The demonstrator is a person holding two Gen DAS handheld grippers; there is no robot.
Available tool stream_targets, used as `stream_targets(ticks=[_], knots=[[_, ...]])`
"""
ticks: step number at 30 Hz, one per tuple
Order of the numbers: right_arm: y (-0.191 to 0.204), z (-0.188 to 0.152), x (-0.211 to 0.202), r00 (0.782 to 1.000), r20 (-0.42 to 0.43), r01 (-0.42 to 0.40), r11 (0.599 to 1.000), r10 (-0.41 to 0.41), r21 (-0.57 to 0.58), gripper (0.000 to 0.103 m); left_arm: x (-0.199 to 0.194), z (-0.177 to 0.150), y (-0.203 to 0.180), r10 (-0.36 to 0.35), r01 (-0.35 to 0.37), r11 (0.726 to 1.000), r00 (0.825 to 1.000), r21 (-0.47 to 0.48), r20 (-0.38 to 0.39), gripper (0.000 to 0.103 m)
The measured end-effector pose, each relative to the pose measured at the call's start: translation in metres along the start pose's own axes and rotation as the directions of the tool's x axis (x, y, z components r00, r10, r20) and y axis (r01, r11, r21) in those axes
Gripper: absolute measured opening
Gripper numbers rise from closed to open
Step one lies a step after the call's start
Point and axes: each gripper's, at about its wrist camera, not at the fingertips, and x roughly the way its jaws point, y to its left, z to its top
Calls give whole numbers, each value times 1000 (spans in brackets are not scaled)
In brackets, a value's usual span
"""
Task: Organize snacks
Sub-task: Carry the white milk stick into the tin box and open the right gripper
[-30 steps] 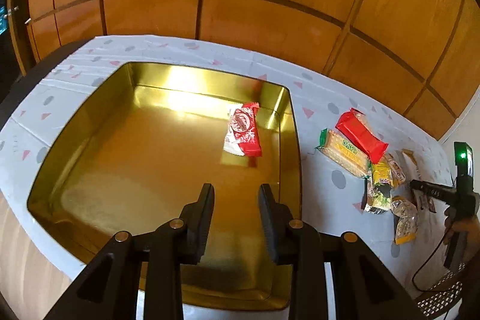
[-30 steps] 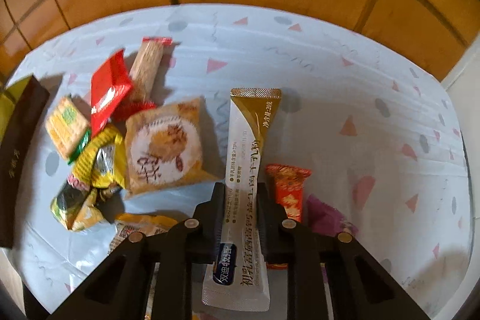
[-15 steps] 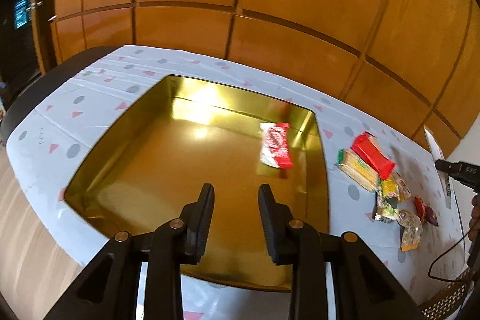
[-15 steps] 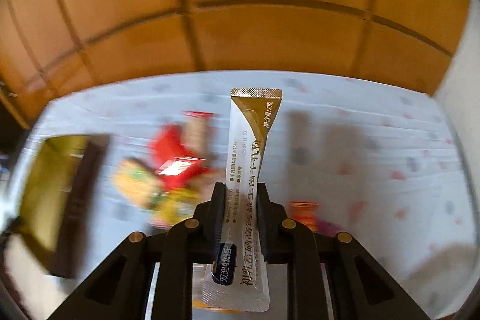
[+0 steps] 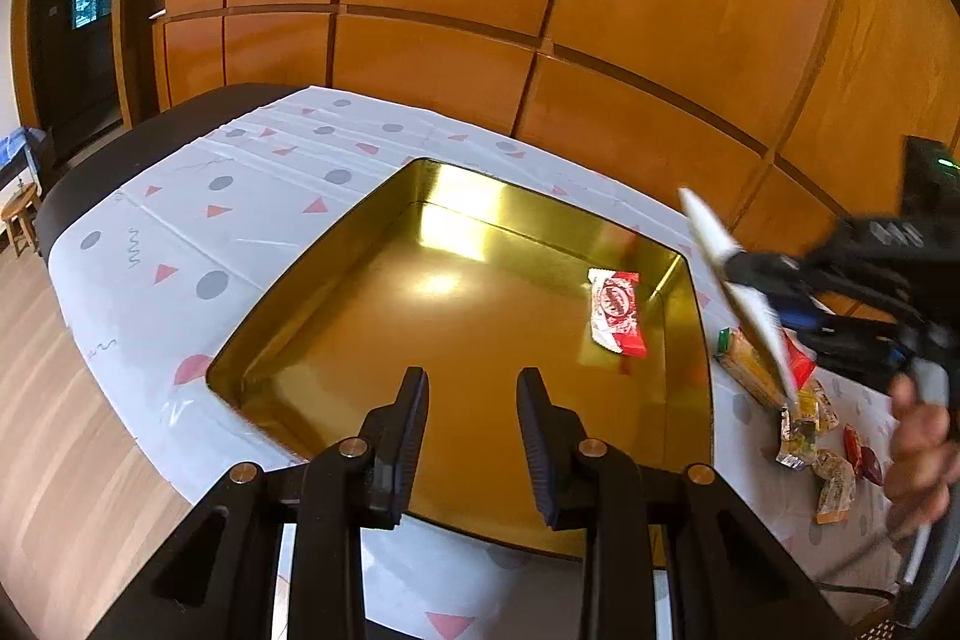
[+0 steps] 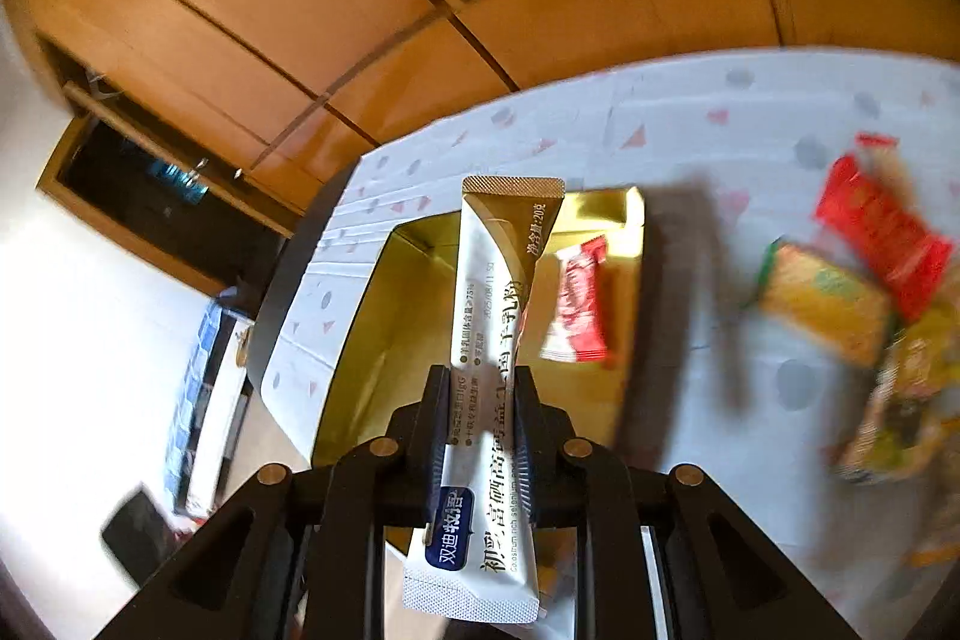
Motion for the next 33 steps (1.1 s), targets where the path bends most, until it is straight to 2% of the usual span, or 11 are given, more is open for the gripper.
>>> stream_targets(ticks=[1, 2, 5, 7, 11, 14, 15, 22, 28, 33], knots=[[0, 1, 8, 1000, -2, -2, 999, 2, 32, 23, 0, -1, 1, 1, -1, 1000, 1000, -3, -3, 30], [1, 1, 18, 1000, -1, 23, 999, -23, 42, 30, 1, -1, 2, 0, 0, 1000, 1000, -6, -5, 30], [-3, -6, 28, 999, -20, 42, 998, -41, 48, 34, 1, -3, 5, 0, 0, 1000, 1000, -2, -8, 30], [-2, -12, 27, 996, -22, 87, 996, -87, -6, 34, 3, -4, 6, 8, -8, 1000, 1000, 0, -8, 30], [-7, -19, 13, 994, -9, 105, 991, -106, -79, 34, 8, -6, 3, 2, -2, 1000, 1000, -4, -24, 30], [-4, -26, -6, 983, 49, 184, 967, -178, -175, 53, 8, -8, -5, -10, 10, 1000, 1000, 16, -27, 30], [-5, -28, -12, 980, 63, 195, 960, -186, -200, 55, 8, -7, -8, -12, 13, 1000, 1000, 22, -28, 30], [-7, -45, -43, 953, 146, 302, 884, -266, -357, 59, 5, -10, -24, -38, 40, 997, 999, 63, -35, 30], [-21, -61, -63, 935, 176, 353, 836, -307, -420, 67, 4, -15, -39, -57, 61, 993, 998, 105, -42, 30], [-36, -72, -76, 907, 213, 421, 778, -364, -467, 72, 4, -19, -51, -67, 74, 988, 996, 137, -56, 30]])
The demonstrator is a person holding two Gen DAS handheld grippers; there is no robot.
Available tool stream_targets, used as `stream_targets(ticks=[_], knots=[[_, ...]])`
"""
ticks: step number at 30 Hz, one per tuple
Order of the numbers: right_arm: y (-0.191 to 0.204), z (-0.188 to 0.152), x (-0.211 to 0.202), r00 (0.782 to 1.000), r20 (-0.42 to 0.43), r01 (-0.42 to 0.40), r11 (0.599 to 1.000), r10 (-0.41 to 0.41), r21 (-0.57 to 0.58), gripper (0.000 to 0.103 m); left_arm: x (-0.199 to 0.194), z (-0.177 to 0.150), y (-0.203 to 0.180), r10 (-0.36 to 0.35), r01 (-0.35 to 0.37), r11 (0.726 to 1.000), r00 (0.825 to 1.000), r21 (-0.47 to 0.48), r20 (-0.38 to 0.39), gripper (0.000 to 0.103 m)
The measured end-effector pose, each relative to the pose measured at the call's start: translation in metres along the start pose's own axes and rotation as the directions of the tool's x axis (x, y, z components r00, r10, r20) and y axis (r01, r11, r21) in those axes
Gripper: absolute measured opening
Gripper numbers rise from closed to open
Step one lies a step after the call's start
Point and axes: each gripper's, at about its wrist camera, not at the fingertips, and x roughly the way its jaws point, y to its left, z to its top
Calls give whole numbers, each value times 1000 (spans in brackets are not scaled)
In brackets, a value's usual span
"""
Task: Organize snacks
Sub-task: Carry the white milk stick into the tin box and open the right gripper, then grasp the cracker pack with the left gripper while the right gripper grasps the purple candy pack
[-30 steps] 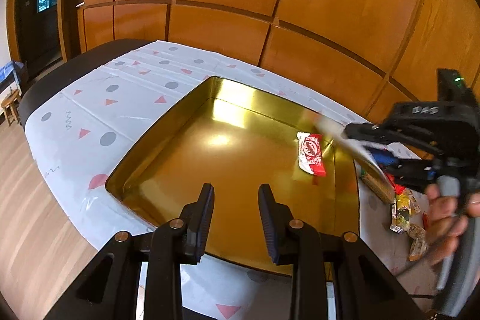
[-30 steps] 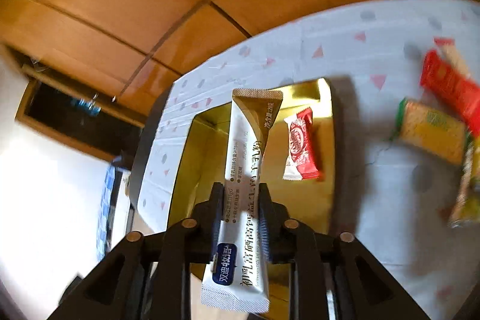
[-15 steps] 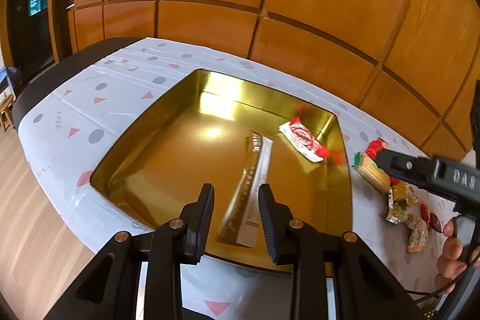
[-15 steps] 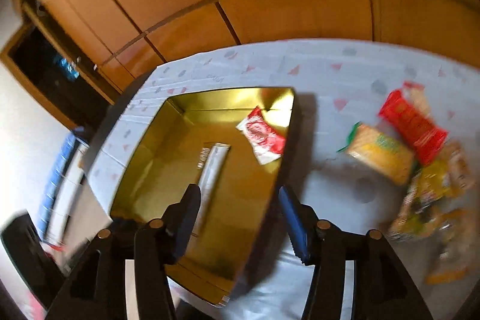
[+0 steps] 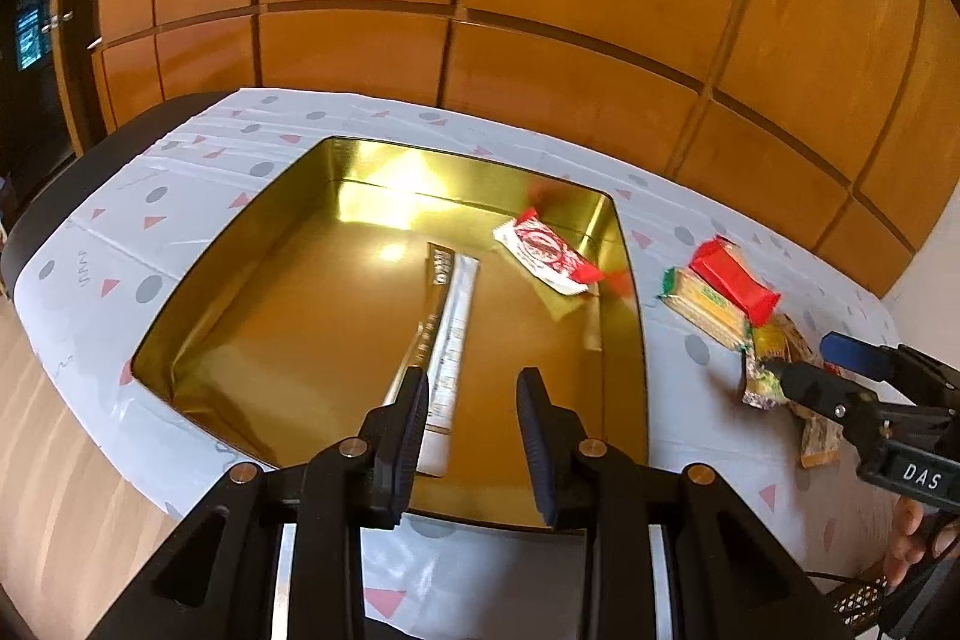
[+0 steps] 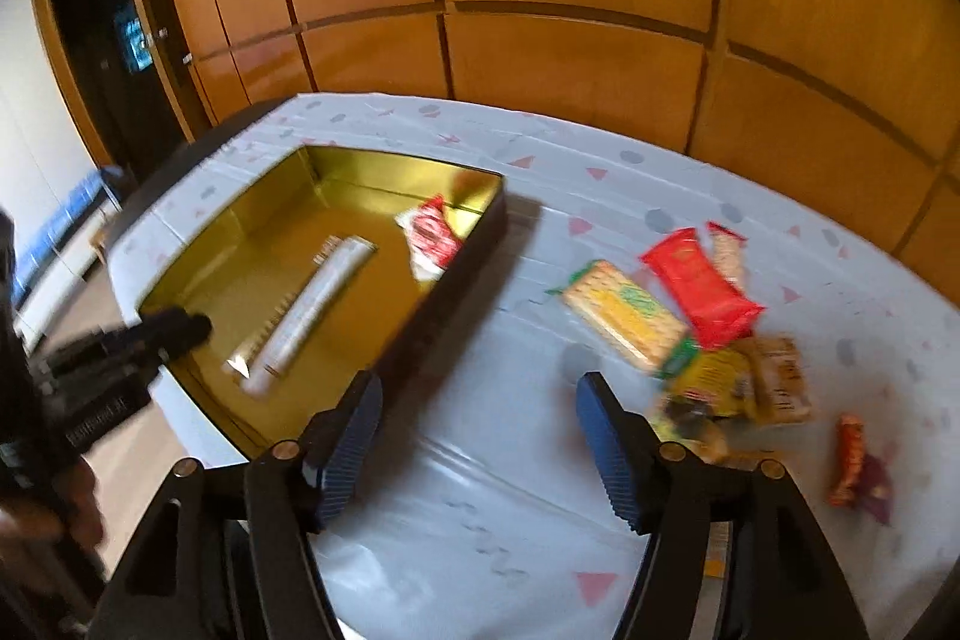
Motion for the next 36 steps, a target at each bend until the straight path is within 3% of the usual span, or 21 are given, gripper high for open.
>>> stream_targets(ticks=[11, 22, 31, 34, 36], knots=[[-38, -27, -14, 998, -10, 62, 997, -62, 40, 79, -1, -5, -28, -13, 14, 997, 1000, 81, -6, 31], [-96, -28, -37, 984, 5, 176, 980, -177, 90, 79, -1, -10, -49, -25, 26, 988, 1000, 153, -11, 33], [-188, -21, -49, 940, -21, 337, 921, -340, 195, 82, -2, -11, -66, -49, 51, 978, 999, 201, -18, 33], [-225, -27, -47, 922, -32, 380, 884, -386, 271, 83, -1, -10, -73, -60, 63, 975, 998, 215, -22, 33], [-250, -39, -44, 922, -42, 373, 854, -385, 363, 83, -1, -10, -78, -73, 78, 971, 997, 224, -30, 34]])
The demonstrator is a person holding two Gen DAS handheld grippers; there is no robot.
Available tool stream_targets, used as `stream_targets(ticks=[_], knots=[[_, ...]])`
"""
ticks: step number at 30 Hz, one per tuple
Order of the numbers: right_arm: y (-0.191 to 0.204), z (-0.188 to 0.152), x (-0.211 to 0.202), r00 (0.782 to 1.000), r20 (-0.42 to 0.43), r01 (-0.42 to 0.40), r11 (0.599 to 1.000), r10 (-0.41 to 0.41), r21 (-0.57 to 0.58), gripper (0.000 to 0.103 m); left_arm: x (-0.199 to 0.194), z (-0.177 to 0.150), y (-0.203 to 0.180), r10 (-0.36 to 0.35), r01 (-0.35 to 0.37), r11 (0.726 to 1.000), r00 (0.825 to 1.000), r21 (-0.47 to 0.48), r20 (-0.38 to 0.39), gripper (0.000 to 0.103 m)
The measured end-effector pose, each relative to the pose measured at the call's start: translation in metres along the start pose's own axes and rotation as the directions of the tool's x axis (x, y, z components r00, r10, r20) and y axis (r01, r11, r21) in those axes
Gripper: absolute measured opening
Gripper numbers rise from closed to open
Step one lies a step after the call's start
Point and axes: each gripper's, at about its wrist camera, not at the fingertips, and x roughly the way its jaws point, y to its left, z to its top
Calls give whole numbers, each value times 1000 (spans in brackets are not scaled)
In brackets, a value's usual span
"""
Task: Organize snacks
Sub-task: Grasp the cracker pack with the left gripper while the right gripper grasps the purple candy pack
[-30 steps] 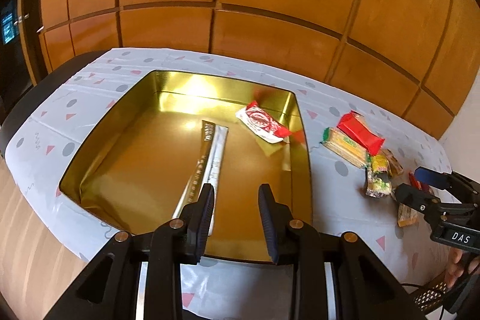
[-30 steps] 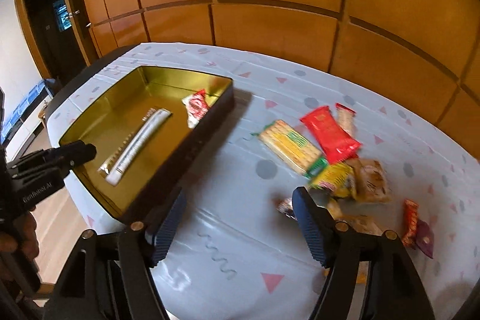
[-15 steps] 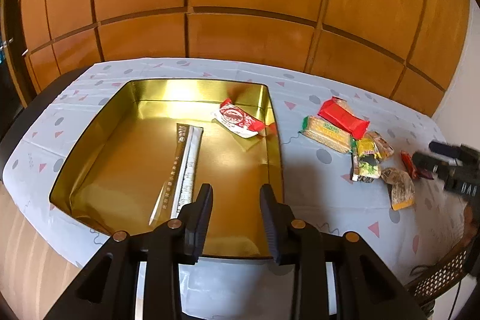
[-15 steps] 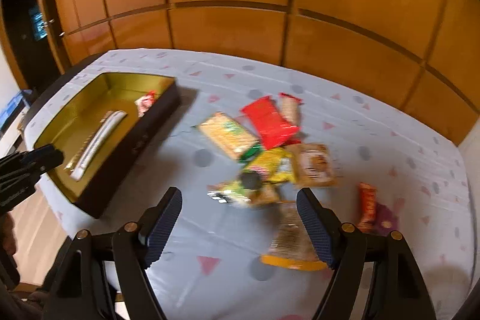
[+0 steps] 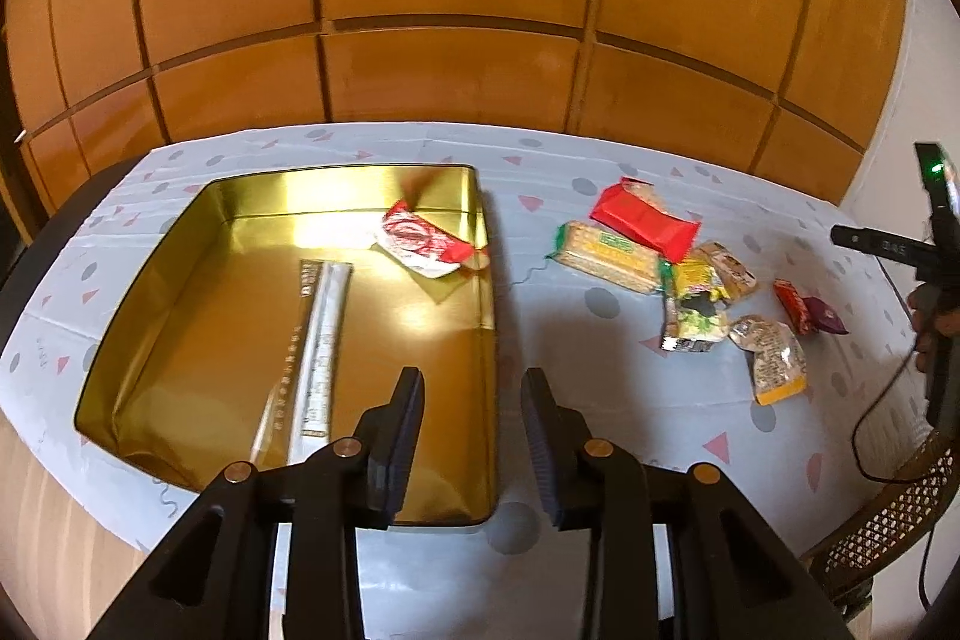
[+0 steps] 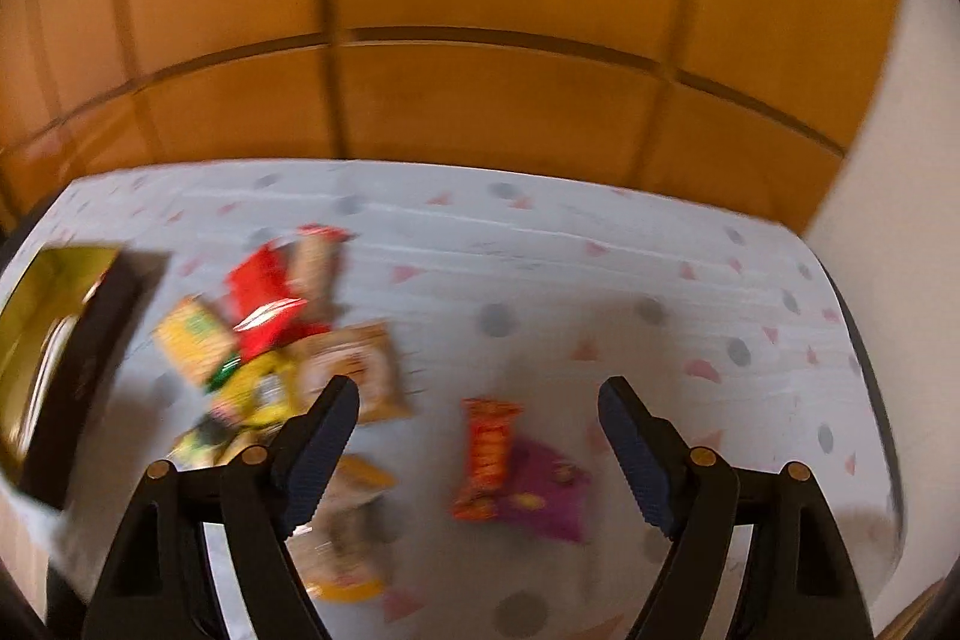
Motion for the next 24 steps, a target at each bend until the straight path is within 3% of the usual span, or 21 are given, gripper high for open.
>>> stream_targets(ticks=[4, 11, 15, 19, 24], knots=[[-33, -2, 15, 998, -57, -26, 984, 37, 175, 83, 2, 2, -15, -33, 34, 998, 999, 44, -9, 34], [-48, -4, 15, 997, -37, -56, 966, 68, 252, 83, 15, 15, -43, -116, 120, 990, 992, 77, -58, 34], [-46, -5, 13, 997, -18, -74, 963, 81, 258, 85, 33, 34, -57, -214, 218, 976, 967, 19, -141, 34], [-46, -4, 9, 995, 1, -92, 960, 95, 263, 87, 60, 53, -78, -206, 210, 978, 962, 2, -180, 34], [-53, -3, 5, 993, 24, -119, 946, 117, 303, 88, 109, 69, -87, -228, 193, 970, 935, -149, -273, 40]])
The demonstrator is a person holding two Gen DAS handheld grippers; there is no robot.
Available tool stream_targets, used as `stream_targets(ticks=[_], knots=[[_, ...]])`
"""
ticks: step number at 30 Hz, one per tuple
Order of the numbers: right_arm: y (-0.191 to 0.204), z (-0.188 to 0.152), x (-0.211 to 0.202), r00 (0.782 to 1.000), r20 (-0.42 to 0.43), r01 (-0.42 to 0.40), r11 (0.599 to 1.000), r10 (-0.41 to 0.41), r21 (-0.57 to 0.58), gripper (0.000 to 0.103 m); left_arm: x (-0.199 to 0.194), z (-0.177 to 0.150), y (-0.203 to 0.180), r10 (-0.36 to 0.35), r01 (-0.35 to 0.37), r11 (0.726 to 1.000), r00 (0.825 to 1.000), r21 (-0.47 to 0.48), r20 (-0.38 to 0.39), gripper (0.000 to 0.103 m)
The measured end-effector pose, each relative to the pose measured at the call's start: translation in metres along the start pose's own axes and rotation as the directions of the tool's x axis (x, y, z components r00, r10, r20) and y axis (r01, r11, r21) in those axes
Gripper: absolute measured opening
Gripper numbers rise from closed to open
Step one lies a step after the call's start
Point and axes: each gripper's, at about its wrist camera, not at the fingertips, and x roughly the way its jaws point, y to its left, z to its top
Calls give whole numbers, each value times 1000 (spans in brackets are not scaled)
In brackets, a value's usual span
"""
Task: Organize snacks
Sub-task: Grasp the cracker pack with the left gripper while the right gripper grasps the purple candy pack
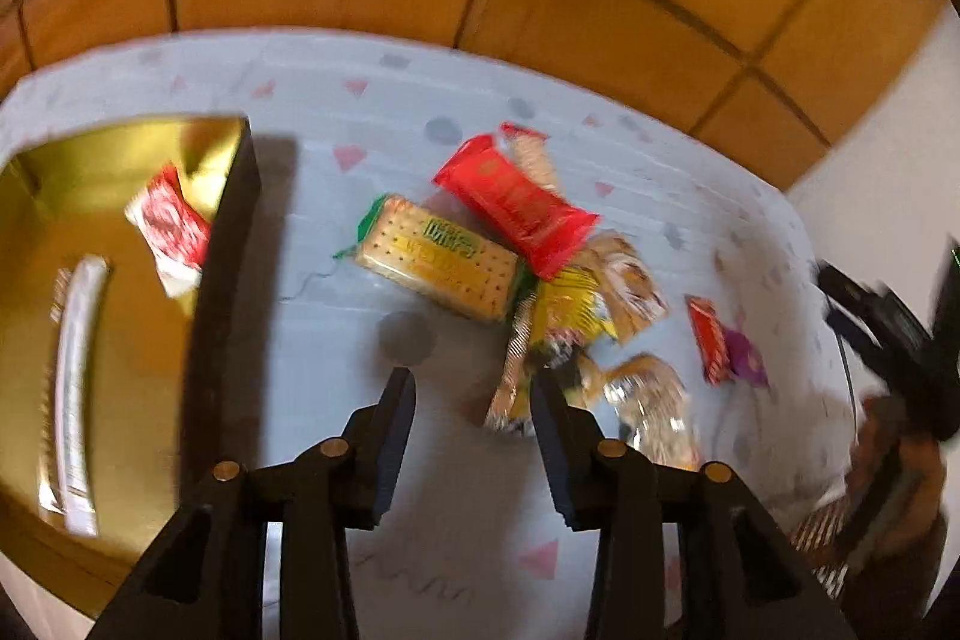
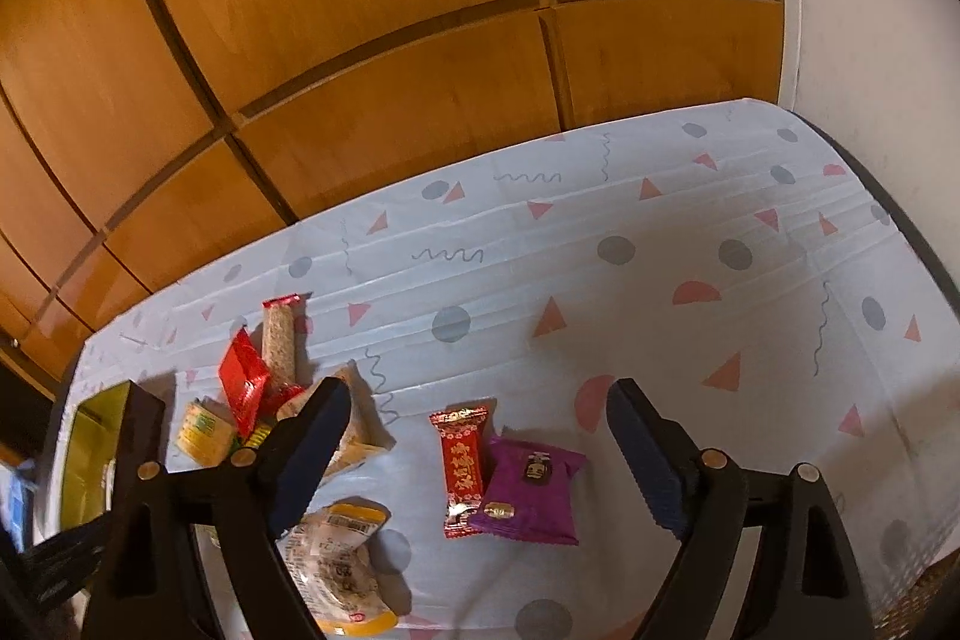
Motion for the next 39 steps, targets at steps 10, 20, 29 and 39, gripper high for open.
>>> stream_targets(ticks=[10, 20, 29, 39], knots=[[-5, 2, 0, 1000, -3, -27, 999, 27, 30, 91, 62, 37, 14, -6, -24, 962, 994, -271, -109, 54], [-6, 3, 2, 998, -16, -59, 998, 59, 39, 93, 87, 69, 8, 90, -118, 943, 990, -311, -105, 69], [-9, 3, 5, 998, -24, -51, 997, 52, 55, 93, 104, 73, -7, 179, -193, 974, 976, -117, -125, 68], [-30, 7, 4, 1000, -13, -10, 989, 12, 150, 93, 72, 33, -1, 201, -193, 976, 977, 103, -77, 49]])
